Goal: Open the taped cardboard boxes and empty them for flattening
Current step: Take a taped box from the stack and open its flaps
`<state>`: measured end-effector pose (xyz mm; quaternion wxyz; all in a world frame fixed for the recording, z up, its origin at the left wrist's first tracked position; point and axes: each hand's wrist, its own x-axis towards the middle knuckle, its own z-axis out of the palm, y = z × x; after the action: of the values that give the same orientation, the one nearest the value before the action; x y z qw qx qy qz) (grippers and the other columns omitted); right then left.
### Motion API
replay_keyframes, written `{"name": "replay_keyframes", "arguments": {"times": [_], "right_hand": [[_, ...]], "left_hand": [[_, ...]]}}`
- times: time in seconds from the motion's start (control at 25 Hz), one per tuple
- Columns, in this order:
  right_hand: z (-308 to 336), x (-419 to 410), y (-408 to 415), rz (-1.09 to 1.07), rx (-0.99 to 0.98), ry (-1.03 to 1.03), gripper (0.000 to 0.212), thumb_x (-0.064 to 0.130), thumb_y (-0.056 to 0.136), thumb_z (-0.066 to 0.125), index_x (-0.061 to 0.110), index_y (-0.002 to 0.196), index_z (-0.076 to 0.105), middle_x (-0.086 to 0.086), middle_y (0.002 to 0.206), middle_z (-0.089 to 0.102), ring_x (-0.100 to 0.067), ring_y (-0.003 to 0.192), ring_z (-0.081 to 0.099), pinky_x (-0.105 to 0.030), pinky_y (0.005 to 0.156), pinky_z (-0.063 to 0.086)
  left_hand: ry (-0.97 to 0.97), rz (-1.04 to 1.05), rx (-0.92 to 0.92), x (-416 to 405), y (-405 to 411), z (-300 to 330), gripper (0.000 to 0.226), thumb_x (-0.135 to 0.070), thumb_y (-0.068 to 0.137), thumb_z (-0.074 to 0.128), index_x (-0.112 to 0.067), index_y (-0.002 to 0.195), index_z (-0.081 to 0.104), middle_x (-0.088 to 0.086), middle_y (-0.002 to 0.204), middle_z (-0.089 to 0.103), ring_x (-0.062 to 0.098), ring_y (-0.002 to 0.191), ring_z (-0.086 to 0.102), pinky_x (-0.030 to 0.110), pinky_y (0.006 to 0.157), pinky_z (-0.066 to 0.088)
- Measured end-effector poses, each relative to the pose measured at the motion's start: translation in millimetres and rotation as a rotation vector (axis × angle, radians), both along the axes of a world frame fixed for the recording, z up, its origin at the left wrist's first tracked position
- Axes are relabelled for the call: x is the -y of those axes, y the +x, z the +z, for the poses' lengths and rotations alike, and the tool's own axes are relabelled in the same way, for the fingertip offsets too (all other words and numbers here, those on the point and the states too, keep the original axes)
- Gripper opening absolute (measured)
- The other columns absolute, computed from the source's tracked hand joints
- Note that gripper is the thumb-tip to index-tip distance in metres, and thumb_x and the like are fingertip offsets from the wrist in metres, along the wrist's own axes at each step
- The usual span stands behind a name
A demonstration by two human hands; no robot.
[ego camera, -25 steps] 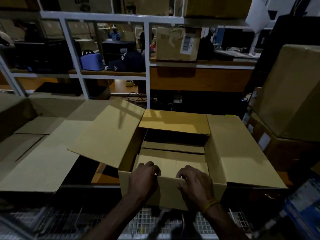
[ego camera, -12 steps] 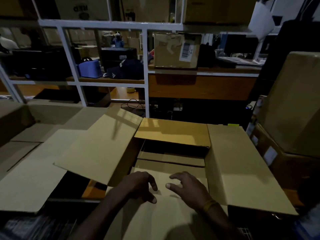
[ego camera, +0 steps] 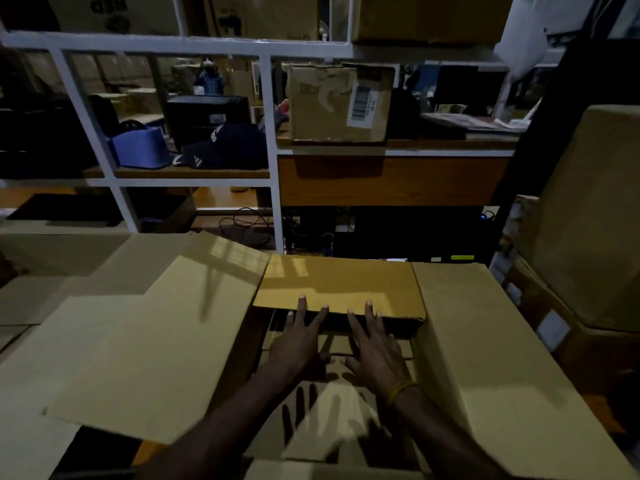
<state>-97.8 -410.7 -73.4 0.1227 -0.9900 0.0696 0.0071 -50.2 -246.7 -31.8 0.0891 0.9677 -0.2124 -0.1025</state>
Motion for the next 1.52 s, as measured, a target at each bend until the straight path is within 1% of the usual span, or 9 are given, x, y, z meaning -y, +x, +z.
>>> {"name": "replay_keyframes", "arguments": {"times": [0.12, 0.24, 0.36, 0.44, 0.56, 0.72, 0.88, 1.08, 1.52], "right_hand": [[-9, 4, 10, 0.018, -0.048, -0.059, 0.102, 0.041, 0.094, 0.061, 0.031, 0.152, -0.023, -0.006, 0.149, -0.049, -0.028, 0.144, -0.031, -0.050, 0.123, 0.007], [-16, 11, 23, 0.039, -0.018, -0.205, 0.102, 0.038, 0.096, 0.059, 0.026, 0.151, -0.026, -0.014, 0.145, -0.052, -0.036, 0.142, -0.035, -0.053, 0.122, 0.003], [-21, 23, 40, 0.060, 0.146, -0.321, 0.120, 0.023, 0.079, 0.079, 0.028, 0.156, -0.013, -0.020, 0.156, -0.035, -0.040, 0.145, -0.029, -0.058, 0.118, 0.007], [-23, 32, 45, 0.064, 0.208, -0.358, 0.130, 0.012, 0.064, 0.088, 0.028, 0.158, -0.001, -0.024, 0.161, -0.017, -0.041, 0.149, -0.015, -0.057, 0.116, 0.014], [-28, 40, 47, 0.145, 0.331, -0.434, 0.121, 0.016, 0.066, 0.087, 0.025, 0.159, 0.010, -0.024, 0.163, -0.003, -0.040, 0.151, 0.001, -0.057, 0.116, 0.024], [-34, 39, 54, 0.145, 0.413, -0.487, 0.105, 0.023, 0.077, 0.080, 0.016, 0.158, 0.014, -0.019, 0.164, -0.001, -0.037, 0.152, 0.004, -0.061, 0.116, 0.019], [12, 42, 96, 0.058, 0.555, -0.487, 0.102, 0.029, 0.076, 0.079, 0.016, 0.158, 0.018, -0.018, 0.165, 0.001, -0.037, 0.152, 0.003, -0.063, 0.118, 0.009], [66, 54, 169, -0.071, 0.483, -0.502, 0.111, 0.040, 0.080, 0.073, 0.022, 0.157, -0.005, -0.019, 0.162, -0.019, -0.037, 0.150, -0.015, -0.065, 0.116, 0.004], [46, 86, 234, -0.186, 0.165, -0.356, 0.105, 0.040, 0.089, 0.068, 0.036, 0.155, -0.013, -0.017, 0.160, -0.026, -0.046, 0.148, -0.008, -0.065, 0.117, 0.005]], "left_hand": [[-0.028, 0.007, 0.070, 6, 9, -11, 0.092, -0.053, 0.090, 0.062, -0.036, 0.157, 0.000, 0.009, 0.162, -0.024, 0.036, 0.151, 0.002, 0.044, 0.097, 0.051], [-0.059, 0.001, 0.271, 9, 14, -21, 0.068, -0.045, 0.094, 0.058, -0.032, 0.151, 0.022, 0.011, 0.161, -0.002, 0.031, 0.140, 0.028, 0.029, 0.077, 0.054], [-0.064, -0.040, 0.359, 9, 29, -25, 0.060, -0.037, 0.093, 0.062, -0.030, 0.143, 0.029, 0.009, 0.148, 0.019, 0.024, 0.122, 0.041, 0.023, 0.062, 0.044], [-0.101, -0.052, 0.326, 9, 40, -29, 0.070, -0.033, 0.090, 0.065, -0.032, 0.147, 0.024, 0.009, 0.148, 0.017, 0.025, 0.124, 0.041, 0.024, 0.068, 0.049], [-0.137, -0.075, 0.302, 9, 43, -36, 0.074, -0.032, 0.094, 0.059, -0.034, 0.153, 0.014, 0.009, 0.157, 0.004, 0.028, 0.139, 0.029, 0.029, 0.091, 0.051], [-0.133, -0.117, 0.401, 15, 54, -43, 0.083, -0.045, 0.097, 0.052, -0.036, 0.157, -0.005, 0.013, 0.164, -0.013, 0.043, 0.150, 0.007, 0.048, 0.119, 0.020], [-0.188, -0.114, 0.592, 27, 98, -21, 0.097, -0.054, 0.089, 0.057, -0.035, 0.156, -0.010, 0.015, 0.161, -0.026, 0.044, 0.148, -0.010, 0.058, 0.118, 0.011], [-0.151, -0.013, 0.674, 60, 164, 27, 0.098, -0.054, 0.089, 0.057, -0.034, 0.156, -0.010, 0.013, 0.159, -0.030, 0.040, 0.148, -0.018, 0.063, 0.116, 0.011], [-0.017, 0.043, 0.485, 76, 251, -9, 0.099, -0.045, 0.091, 0.061, -0.042, 0.151, -0.018, 0.011, 0.158, -0.033, 0.048, 0.148, -0.006, 0.072, 0.110, 0.017]]}}
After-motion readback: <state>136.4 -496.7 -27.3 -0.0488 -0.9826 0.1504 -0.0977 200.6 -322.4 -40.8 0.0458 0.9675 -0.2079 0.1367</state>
